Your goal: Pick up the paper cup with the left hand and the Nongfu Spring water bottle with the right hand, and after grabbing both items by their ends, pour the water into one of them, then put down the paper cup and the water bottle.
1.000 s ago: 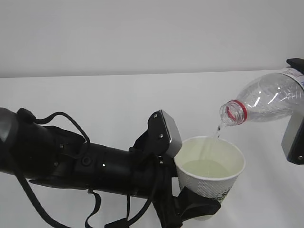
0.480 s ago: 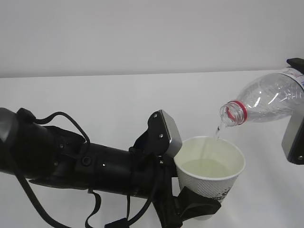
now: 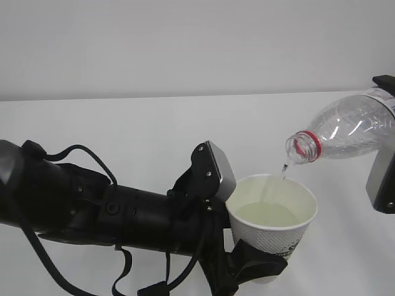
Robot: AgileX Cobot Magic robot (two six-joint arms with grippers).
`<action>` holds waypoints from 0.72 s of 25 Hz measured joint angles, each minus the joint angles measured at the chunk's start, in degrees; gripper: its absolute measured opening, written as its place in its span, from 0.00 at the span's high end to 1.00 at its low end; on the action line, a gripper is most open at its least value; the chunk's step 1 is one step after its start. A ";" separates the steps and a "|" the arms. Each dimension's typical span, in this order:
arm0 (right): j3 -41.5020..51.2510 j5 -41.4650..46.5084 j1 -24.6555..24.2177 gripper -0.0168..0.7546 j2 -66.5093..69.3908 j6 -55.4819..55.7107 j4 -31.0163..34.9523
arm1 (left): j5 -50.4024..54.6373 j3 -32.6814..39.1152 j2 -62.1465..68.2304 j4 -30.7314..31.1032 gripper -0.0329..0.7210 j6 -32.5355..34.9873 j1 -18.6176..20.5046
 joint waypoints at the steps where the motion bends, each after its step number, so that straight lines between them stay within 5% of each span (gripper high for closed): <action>1: 0.00 0.00 0.00 0.43 0.00 0.00 0.00 | 0.00 0.00 0.00 -0.11 0.26 0.00 0.00; 18: 0.00 -0.07 0.00 0.43 0.00 0.89 0.38 | 0.11 0.00 0.00 -1.19 0.27 3.21 0.00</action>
